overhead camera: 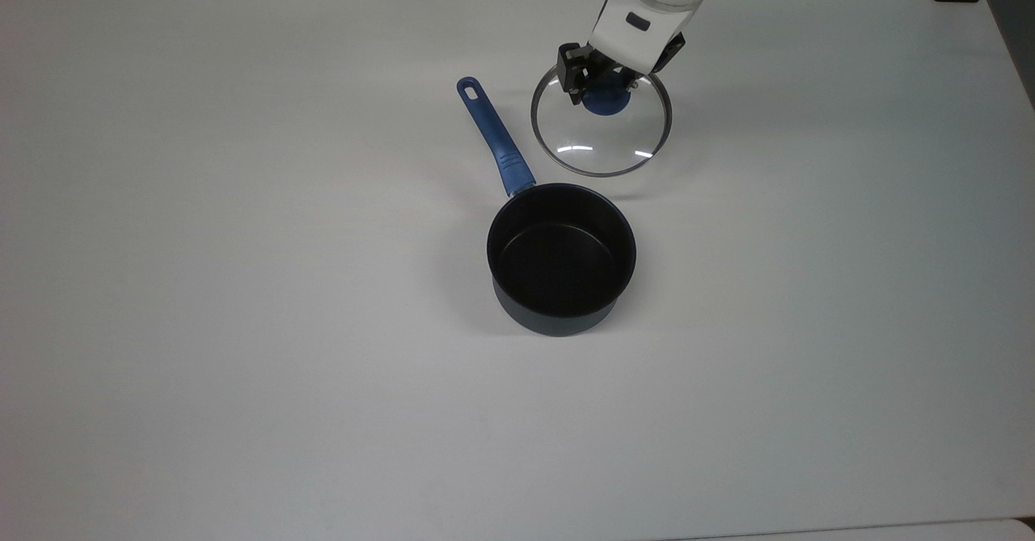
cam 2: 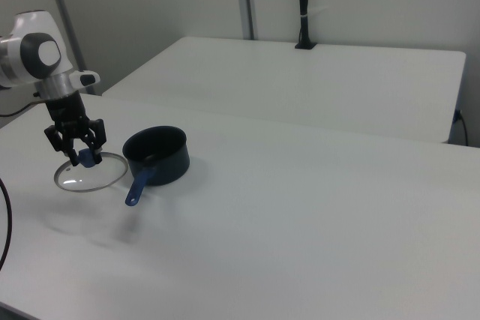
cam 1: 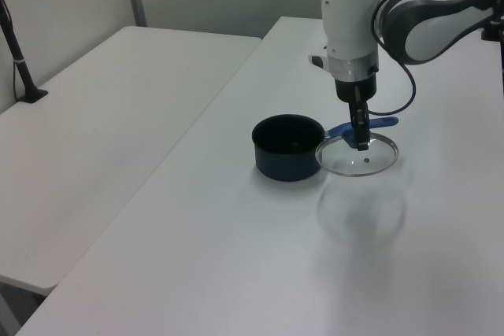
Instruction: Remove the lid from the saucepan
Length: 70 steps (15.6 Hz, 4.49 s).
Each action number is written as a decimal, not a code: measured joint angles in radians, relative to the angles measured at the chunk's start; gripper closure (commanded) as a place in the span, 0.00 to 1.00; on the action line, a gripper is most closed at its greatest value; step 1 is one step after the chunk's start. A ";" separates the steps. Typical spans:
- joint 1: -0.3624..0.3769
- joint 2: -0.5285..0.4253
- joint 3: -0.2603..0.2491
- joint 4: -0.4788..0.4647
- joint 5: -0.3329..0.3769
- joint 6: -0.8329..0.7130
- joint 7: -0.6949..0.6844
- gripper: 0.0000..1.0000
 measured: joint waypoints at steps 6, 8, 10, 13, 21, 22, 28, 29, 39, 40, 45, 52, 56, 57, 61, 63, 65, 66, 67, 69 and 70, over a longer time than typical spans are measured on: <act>0.019 0.014 0.002 -0.025 0.000 0.000 0.000 0.50; 0.023 0.028 0.002 -0.025 0.000 0.000 0.000 0.50; 0.025 0.047 0.002 -0.025 0.000 0.017 0.000 0.50; 0.027 0.072 0.005 -0.026 0.000 0.046 0.001 0.50; 0.036 0.096 0.008 -0.025 0.000 0.049 0.002 0.50; 0.037 0.098 0.009 -0.025 0.000 0.049 0.002 0.50; 0.037 0.119 0.013 -0.026 -0.001 0.049 0.002 0.49; 0.037 0.124 0.014 -0.025 -0.001 0.049 0.002 0.49; 0.037 0.135 0.015 -0.025 -0.002 0.049 0.002 0.43; 0.037 0.136 0.015 -0.025 -0.003 0.049 0.002 0.43; 0.037 0.151 0.018 -0.024 -0.005 0.049 0.003 0.41; 0.037 0.171 0.020 -0.014 -0.019 0.071 0.031 0.00; 0.036 0.176 0.020 -0.005 -0.019 0.075 0.039 0.00; 0.034 0.175 0.020 0.005 -0.019 0.075 0.041 0.00; 0.016 0.154 0.020 0.029 -0.019 0.064 0.064 0.00; 0.004 0.131 0.024 0.034 -0.019 0.046 0.072 0.00; -0.033 0.098 0.049 0.036 -0.019 0.037 0.080 0.00; -0.055 0.079 0.061 0.036 -0.019 0.033 0.080 0.00; -0.074 0.060 0.068 0.036 -0.019 0.025 0.080 0.00; -0.107 0.016 0.073 0.037 -0.019 -0.011 0.080 0.00; -0.120 0.000 0.073 0.037 -0.019 -0.018 0.080 0.00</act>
